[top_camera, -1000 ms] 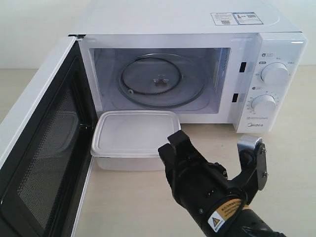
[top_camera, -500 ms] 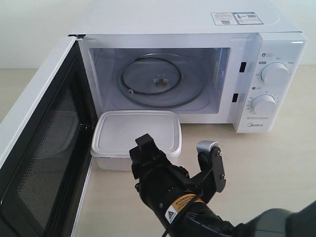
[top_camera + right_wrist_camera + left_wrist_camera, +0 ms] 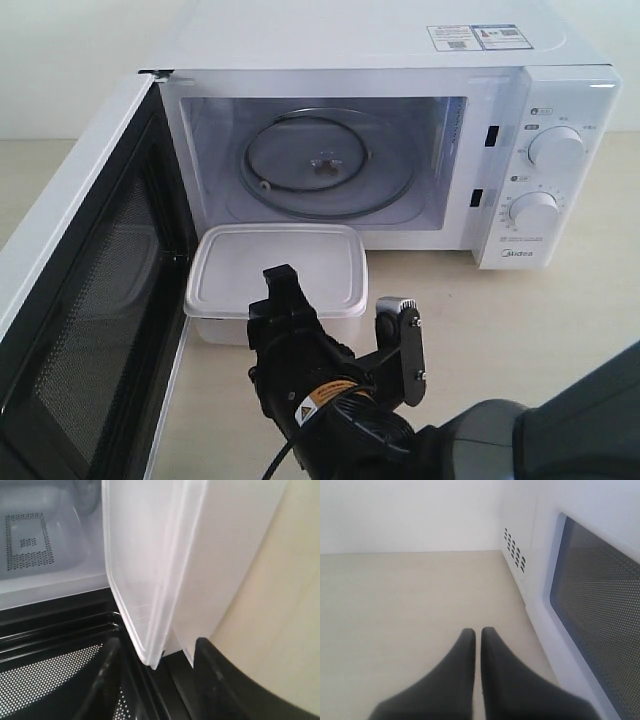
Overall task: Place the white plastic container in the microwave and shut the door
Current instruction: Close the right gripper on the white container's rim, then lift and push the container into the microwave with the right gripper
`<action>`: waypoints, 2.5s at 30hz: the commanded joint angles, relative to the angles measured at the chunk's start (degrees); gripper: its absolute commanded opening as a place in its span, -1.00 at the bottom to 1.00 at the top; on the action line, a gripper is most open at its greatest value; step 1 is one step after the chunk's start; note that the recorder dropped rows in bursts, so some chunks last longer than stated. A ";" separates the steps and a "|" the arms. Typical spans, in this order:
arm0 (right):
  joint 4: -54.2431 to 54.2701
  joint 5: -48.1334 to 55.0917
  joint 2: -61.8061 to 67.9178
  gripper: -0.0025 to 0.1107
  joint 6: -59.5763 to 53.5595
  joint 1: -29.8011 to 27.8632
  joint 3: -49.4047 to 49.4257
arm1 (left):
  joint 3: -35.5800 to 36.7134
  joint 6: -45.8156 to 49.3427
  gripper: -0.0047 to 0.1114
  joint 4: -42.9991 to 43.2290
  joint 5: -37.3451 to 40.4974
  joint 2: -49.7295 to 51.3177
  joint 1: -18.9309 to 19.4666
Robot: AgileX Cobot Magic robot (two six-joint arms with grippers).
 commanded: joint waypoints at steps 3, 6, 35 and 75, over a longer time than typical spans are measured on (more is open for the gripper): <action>3.52 -0.76 0.51 -0.17 -1.58 -0.22 -0.34 | 0.17 -0.61 -0.84 -0.22 -0.07 -0.17 -0.16; 4.24 -0.27 1.47 -0.17 -1.58 -0.22 -0.96 | 0.17 -0.61 -0.84 -0.22 -0.07 -0.17 -0.16; 4.51 2.58 4.55 -0.17 -3.25 -4.90 -7.24 | 0.17 -0.61 -0.84 -0.22 -0.07 -0.17 -0.16; 9.50 -5.91 -12.41 -0.96 -16.62 2.72 9.99 | 0.17 -0.61 -0.84 -0.22 -0.07 -0.17 -0.16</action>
